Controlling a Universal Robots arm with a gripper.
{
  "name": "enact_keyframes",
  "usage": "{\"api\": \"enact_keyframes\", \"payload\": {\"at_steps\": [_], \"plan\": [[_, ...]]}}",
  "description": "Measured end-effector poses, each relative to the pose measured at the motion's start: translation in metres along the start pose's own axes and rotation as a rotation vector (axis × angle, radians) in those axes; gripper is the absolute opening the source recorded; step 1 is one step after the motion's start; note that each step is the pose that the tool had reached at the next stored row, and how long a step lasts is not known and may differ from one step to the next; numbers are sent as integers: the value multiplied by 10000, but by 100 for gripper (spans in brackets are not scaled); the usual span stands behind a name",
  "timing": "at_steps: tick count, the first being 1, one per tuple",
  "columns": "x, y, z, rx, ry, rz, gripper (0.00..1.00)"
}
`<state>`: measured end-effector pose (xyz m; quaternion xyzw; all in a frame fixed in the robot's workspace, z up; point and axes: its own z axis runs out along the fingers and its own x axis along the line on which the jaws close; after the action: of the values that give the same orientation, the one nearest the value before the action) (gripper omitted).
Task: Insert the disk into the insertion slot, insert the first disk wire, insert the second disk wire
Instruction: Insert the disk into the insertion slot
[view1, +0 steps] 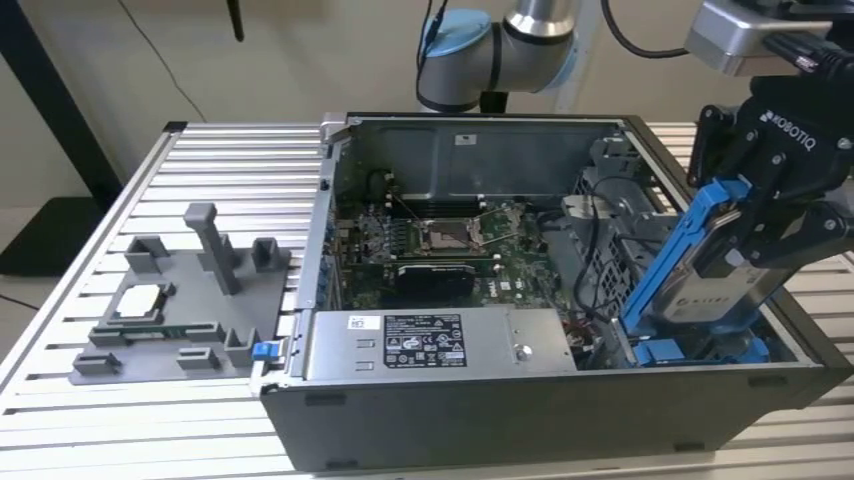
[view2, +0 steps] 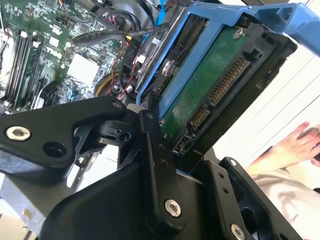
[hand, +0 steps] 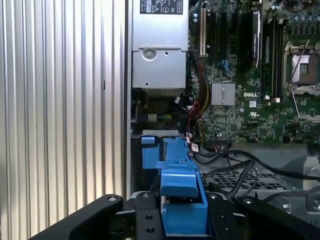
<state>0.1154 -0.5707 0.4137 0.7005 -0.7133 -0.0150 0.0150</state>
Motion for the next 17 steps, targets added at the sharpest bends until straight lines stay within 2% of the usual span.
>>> {"api": "enact_keyframes", "payload": {"at_steps": [7, 16, 17], "plan": [[1, -5, 95, -17, -2, -1, 0], [2, -15, 259, -24, -2, -1, 0], [2, -17, 295, -26, -2, 0, 0]]}}
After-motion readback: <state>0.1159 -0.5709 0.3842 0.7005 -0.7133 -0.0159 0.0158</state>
